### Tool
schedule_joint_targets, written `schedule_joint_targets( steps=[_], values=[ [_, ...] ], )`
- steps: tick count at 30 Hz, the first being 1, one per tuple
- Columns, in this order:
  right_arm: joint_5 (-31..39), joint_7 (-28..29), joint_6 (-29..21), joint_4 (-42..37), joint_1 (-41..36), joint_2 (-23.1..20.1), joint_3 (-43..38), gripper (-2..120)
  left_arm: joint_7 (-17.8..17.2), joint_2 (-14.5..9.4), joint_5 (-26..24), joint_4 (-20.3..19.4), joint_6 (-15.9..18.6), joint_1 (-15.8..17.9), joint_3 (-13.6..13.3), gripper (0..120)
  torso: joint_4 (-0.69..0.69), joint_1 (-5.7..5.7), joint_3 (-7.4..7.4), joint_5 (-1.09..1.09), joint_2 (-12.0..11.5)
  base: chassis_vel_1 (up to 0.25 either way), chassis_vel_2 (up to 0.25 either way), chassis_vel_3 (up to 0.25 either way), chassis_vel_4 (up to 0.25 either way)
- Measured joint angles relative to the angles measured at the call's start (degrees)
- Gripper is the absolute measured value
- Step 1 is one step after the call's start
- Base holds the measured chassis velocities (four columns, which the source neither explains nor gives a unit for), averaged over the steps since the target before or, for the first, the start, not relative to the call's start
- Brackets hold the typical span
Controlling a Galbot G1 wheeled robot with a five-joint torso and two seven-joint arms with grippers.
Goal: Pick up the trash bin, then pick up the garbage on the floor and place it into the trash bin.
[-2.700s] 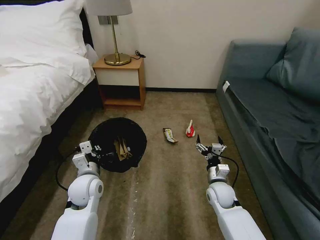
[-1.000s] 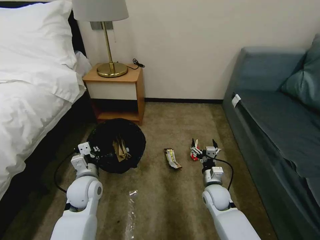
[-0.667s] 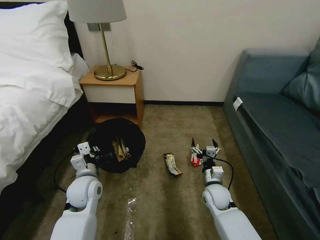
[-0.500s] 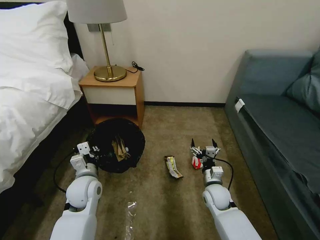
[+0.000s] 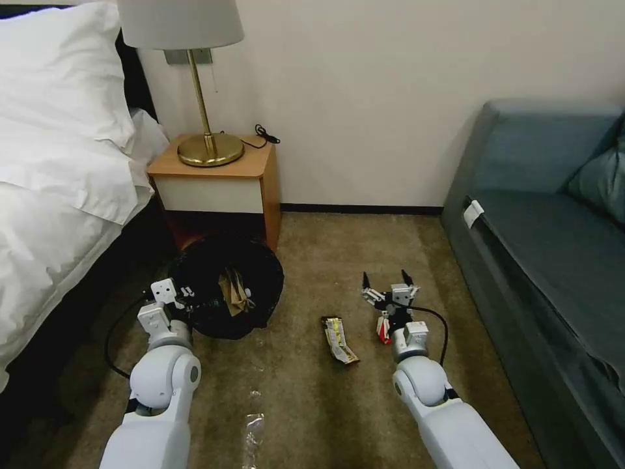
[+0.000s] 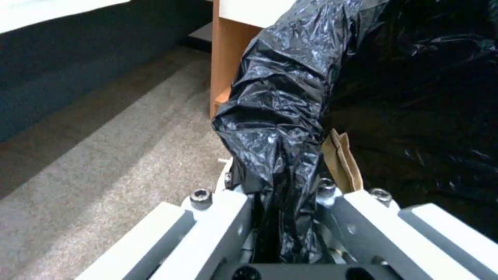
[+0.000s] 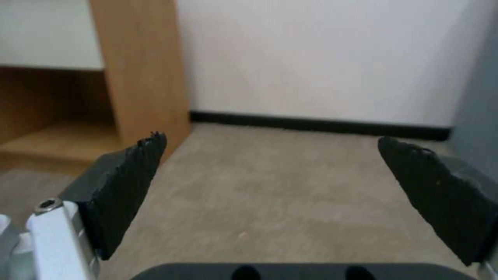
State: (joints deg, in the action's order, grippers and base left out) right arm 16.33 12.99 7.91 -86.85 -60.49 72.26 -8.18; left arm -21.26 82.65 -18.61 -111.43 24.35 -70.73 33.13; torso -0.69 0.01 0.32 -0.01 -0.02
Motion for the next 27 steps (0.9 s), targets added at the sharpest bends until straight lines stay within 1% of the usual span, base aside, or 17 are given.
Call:
schedule_joint_targets(
  steps=[5,6,7,10,12,16,17,18,19,20,22,27],
  values=[
    [2.87,-1.02,-0.88,1.54,1.85,-0.89,2.43,100,0.0,0.1,0.07,-0.04,-0.03,-0.29,-0.09,2,0.0,0.0,0.0,0.01,0.0,0.0,0.0,0.0,0.0],
    [5.65,-2.47,-2.63,2.49,3.09,-1.73,4.14,100,-0.01,0.07,-0.02,-0.03,-0.14,-0.49,-0.1,2,0.0,0.0,0.0,0.0,0.0,0.0,0.0,0.0,0.0],
    [5.65,-2.47,-2.63,2.49,3.09,-1.73,4.14,100,-0.01,0.07,-0.02,-0.03,-0.14,-0.49,-0.1,2,0.0,0.0,0.0,0.0,0.0,0.0,0.0,0.0,0.0],
    [8.26,-4.73,-5.05,4.68,5.25,-2.48,6.61,100,0.07,-0.2,-0.52,-0.01,-0.34,-0.78,0.19,2,0.0,0.0,0.0,0.0,0.0,0.0,0.0,0.0,0.0],
    [8.89,-6.41,-6.34,7.25,7.27,-1.92,8.14,100,0.07,-0.41,-0.9,0.02,-0.37,-0.8,0.55,2,0.0,0.0,0.0,0.0,0.0,0.0,0.0,0.0,0.0],
    [8.85,-6.69,-8.27,9.15,8.72,-1.23,9.09,100,0.04,-0.52,-0.99,0.03,-0.37,-0.77,0.65,2,0.0,0.0,0.0,0.0,0.0,0.0,0.0,0.0,0.0],
    [8.35,-5.84,-9.94,10.06,9.37,-0.82,9.43,100,0.0,-0.52,-1.02,-0.01,-0.37,-0.75,0.66,2,0.01,0.0,0.0,0.0,0.0,0.0,0.0,0.0,0.0],
    [6.27,-2.65,-13.48,12.18,10.49,-0.04,9.54,100,-0.08,-0.53,-1.03,-0.32,-0.3,-0.73,0.67,2,0.0,0.0,0.0,0.0,0.0,0.0,0.0,0.0,0.0],
    [5.78,-1.66,-14.51,12.72,10.64,0.11,9.47,100,-0.09,-0.54,-1.04,-0.36,-0.26,-0.72,0.66,2,0.0,0.0,0.0,0.0,0.0,0.0,0.0,0.0,0.0],
    [5.78,-1.66,-14.51,12.72,10.64,0.11,9.47,100,-0.09,-0.54,-1.04,-0.36,-0.26,-0.72,0.66,2,0.0,0.0,0.0,0.0,0.0,0.0,0.0,0.0,0.0],
    [3.7,0.66,-17.08,14.6,10.73,0.35,8.56,100,-0.18,-0.55,-1.01,-0.38,-0.16,-0.62,0.55,2,0.0,0.0,0.01,0.0,0.0,0.0,0.0,0.0,0.0],
    [2.13,1.58,-18.67,16.91,10.72,0.62,7.29,100,-0.2,-0.34,-0.88,-0.32,-0.12,-0.42,0.11,2,-0.01,0.0,0.0,0.0,0.0,0.0,0.0,0.0,0.0]
  ],
)
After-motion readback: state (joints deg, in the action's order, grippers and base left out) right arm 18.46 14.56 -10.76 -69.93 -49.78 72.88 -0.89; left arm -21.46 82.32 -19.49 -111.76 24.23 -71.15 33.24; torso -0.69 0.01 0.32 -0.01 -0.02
